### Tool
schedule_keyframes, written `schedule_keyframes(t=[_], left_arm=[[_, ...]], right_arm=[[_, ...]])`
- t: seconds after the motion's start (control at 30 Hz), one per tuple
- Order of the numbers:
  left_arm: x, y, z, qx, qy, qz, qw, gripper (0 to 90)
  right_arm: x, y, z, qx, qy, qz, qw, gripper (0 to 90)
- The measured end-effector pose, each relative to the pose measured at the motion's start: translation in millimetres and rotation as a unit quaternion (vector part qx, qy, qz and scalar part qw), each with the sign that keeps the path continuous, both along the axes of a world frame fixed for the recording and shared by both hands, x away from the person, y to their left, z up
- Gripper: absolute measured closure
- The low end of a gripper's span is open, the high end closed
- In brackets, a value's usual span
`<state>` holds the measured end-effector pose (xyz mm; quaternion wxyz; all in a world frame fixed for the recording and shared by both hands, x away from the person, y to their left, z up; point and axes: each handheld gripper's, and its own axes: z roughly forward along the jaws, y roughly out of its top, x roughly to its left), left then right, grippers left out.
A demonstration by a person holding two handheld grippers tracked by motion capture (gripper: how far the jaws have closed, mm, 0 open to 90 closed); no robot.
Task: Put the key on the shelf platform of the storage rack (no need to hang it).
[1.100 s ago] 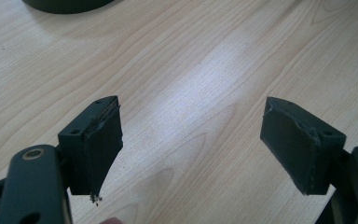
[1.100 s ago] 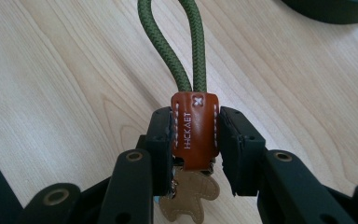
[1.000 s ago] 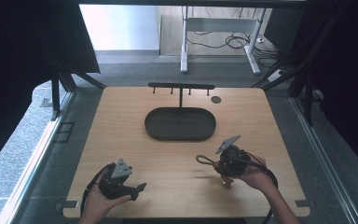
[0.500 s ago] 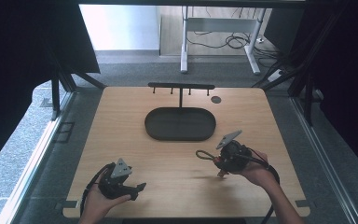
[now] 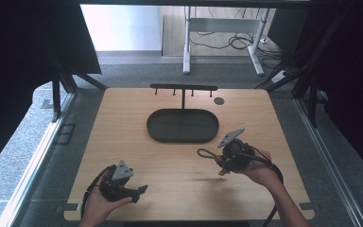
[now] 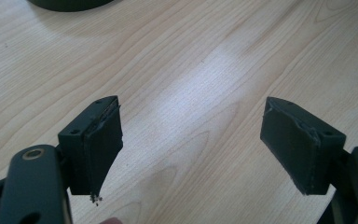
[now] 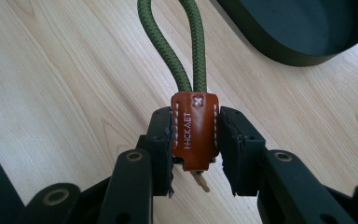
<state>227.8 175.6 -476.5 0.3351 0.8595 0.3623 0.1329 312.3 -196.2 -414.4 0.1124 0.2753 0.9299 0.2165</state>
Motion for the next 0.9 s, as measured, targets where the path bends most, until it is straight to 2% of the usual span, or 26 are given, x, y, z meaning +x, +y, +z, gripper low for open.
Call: schedule_keyframes(t=[0.6,0.9], left_arm=[[0.6,-1.3,-1.7,0.002,0.003,-0.001,1.0000,21.3],[0.9,-1.4,-2.1,0.002,0.004,-0.002,1.0000,21.3]], right_arm=[[13.4,5.1,1.3,0.007,0.002,-0.003,1.0000,66.8],[20.2,10.3,5.2,0.007,-0.004,-0.002,1.0000,66.8]])
